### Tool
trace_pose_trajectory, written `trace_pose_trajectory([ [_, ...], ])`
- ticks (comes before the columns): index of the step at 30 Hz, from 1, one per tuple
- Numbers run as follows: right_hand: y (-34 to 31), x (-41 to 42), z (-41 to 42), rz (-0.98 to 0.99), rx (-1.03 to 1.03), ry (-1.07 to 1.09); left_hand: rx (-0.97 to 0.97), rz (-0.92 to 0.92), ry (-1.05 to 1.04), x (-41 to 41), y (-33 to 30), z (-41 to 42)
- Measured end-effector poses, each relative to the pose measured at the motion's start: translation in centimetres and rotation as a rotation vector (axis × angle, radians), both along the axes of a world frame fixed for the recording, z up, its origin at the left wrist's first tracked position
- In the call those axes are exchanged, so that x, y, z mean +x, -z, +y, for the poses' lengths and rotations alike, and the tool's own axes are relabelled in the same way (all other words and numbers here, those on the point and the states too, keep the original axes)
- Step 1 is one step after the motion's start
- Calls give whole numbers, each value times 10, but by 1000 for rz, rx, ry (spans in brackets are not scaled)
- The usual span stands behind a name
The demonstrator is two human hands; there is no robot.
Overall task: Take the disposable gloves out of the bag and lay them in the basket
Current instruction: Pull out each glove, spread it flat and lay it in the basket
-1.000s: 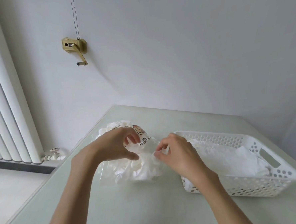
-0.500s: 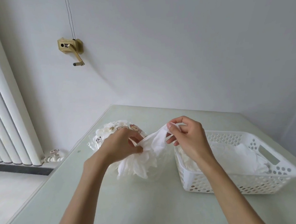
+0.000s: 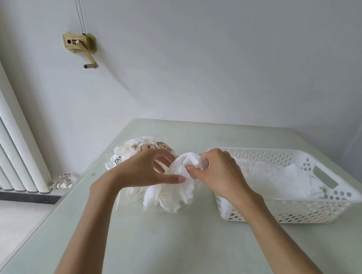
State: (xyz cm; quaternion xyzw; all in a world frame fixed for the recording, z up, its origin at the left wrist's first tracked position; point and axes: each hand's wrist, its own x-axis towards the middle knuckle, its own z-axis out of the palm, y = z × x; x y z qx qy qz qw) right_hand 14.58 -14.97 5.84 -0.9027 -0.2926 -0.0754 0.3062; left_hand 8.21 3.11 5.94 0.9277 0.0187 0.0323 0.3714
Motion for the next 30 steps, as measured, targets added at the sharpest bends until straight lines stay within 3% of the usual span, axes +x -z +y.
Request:
trace_pose_trajectory([
  [8,6,9,0,95,54,-99,339,-27,-252,18,21,-9],
  [12,-10,15,-10,263,390,-127,439,91,-274,18,30,1],
  [16,-23,17,-23,394,419,-190,504,109,-258,17,33,0],
  [20,-29,24,-32,507,586,-111,586,164,-256,18,35,-2],
  [23,-38,29,-44,748,1008,-142,626,184,-241,18,34,-4],
  [25,-42,34,-54,791,1198,-126,632,191,-226,18,33,-4],
  [30,-38,40,-61,681,882,-22,533,332,-128,9,18,-1],
])
